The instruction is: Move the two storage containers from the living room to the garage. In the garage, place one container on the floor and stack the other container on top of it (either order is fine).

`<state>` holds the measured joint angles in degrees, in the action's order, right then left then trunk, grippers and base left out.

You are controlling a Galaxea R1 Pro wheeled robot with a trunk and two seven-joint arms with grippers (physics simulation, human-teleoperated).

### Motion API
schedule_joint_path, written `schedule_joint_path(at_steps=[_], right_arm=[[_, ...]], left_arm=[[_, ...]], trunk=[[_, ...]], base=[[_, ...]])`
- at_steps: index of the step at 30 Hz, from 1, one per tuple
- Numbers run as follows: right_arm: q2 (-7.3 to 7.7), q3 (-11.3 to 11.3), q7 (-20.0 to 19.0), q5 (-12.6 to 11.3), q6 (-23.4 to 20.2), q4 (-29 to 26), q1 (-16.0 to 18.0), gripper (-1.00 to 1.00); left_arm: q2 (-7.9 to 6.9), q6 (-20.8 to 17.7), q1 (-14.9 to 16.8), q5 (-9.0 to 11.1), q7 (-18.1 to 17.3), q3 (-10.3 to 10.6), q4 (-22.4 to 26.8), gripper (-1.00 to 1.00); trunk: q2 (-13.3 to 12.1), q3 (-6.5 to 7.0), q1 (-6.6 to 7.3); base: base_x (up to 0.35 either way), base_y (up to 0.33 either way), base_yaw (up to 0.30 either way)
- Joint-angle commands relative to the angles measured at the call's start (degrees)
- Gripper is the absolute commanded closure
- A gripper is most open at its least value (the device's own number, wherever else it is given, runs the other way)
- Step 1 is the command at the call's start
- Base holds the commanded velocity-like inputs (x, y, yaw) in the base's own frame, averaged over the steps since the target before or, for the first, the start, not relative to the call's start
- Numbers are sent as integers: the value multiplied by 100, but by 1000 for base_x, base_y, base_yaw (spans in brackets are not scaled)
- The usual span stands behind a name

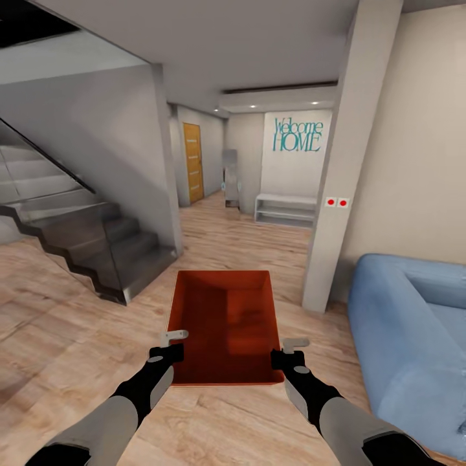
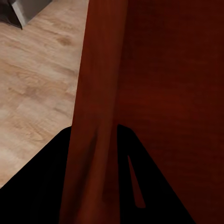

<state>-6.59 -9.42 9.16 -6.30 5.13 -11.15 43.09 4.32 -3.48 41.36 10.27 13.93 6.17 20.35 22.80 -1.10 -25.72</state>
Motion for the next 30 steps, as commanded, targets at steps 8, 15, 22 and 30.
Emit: schedule_joint_path(at_steps=[8, 15, 22, 30], right_arm=[[0, -34, 25, -64, 14, 0, 6, 100], [0, -34, 25, -64, 14, 0, 6, 100], [0, -34, 25, -64, 10, 0, 6, 100], [0, -33, 25, -64, 22, 0, 6, 100]], left_arm=[[-151, -39, 3, -26, 228, -37, 21, 100], [-151, -39, 3, -27, 226, -36, 22, 100], [-151, -39, 3, -26, 227, -36, 22, 100], [-151, -39, 3, -26, 231, -37, 22, 100]], trunk=[[12, -11, -7], [12, -11, -7], [12, -11, -7], [12, -11, -7]], base=[[323, 0, -168], [322, 0, -11], [323, 0, 0], [323, 0, 0]])
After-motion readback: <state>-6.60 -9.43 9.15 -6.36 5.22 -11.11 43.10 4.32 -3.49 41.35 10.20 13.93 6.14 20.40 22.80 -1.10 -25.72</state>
